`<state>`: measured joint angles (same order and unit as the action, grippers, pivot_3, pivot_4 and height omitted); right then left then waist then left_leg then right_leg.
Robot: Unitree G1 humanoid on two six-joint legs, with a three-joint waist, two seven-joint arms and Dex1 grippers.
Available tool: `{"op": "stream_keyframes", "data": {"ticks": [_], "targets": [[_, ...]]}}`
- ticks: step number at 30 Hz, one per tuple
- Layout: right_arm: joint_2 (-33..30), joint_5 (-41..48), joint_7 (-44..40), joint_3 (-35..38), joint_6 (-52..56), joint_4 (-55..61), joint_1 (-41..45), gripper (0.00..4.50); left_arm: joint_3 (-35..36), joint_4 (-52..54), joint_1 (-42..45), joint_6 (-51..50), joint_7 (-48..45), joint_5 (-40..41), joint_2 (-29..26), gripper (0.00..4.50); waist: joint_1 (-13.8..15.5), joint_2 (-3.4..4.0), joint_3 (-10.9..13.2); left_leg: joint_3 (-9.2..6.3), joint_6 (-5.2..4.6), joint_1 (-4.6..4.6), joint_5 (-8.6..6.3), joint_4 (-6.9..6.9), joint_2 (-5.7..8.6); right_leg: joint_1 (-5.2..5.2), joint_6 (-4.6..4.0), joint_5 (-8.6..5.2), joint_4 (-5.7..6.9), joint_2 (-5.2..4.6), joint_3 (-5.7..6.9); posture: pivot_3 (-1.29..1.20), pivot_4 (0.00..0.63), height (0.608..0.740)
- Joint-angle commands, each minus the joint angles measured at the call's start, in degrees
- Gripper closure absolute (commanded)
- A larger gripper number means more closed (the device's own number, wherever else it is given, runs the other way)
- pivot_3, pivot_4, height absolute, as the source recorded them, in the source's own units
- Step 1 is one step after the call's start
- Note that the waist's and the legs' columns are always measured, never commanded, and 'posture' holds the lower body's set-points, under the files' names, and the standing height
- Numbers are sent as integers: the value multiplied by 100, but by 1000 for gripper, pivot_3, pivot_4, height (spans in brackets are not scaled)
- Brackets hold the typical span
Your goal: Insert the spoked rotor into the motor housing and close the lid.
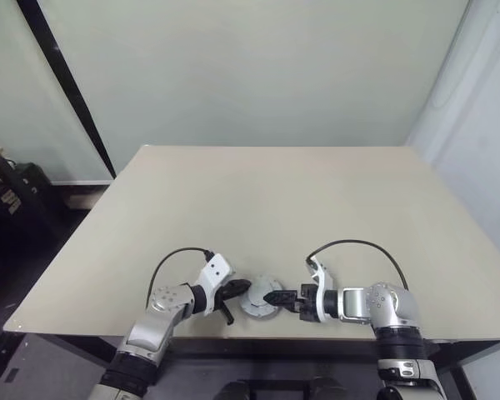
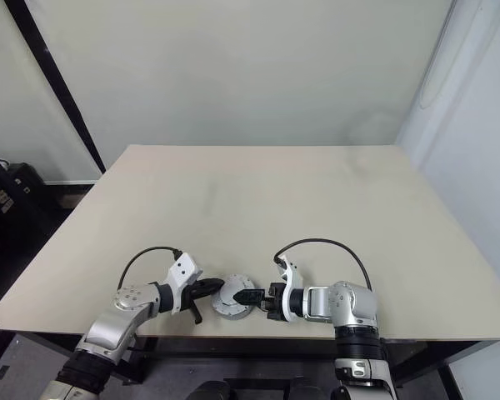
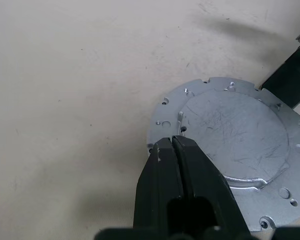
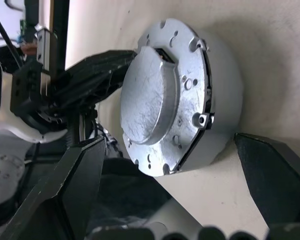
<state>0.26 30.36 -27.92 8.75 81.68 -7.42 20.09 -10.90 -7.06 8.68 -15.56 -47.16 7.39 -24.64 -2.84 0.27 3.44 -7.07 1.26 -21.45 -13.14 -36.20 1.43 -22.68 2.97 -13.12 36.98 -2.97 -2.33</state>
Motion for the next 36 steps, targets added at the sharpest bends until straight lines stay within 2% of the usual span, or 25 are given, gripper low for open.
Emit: {"op": "stream_keyframes", "data": {"ticks": [1, 13, 36], "targets": [[150, 203, 104, 193, 7, 10, 166, 26, -116, 108, -49, 10, -49, -51, -10, 4500, 0, 2, -1, 0, 0, 0, 0, 0, 0, 0, 0, 0, 1, 0, 0, 0, 0, 740], [466, 278, 412, 374, 59, 7, 122, 26, -134, 95, -27, 23, -36, -58, 6, 4500, -2, 7, -4, 1, -1, 4, 1, -1, -3, 0, -1, 0, 6, 4, -1, 0, 0, 740], [491, 277, 598, 224, -36, 95, -50, 26, -97, 93, -24, 13, -26, -72, 20, 4500, -4, 7, -6, 4, -1, 34, 1, 3, -5, 24, -2, 0, 7, 5, -5, 0, 0, 740]]}}
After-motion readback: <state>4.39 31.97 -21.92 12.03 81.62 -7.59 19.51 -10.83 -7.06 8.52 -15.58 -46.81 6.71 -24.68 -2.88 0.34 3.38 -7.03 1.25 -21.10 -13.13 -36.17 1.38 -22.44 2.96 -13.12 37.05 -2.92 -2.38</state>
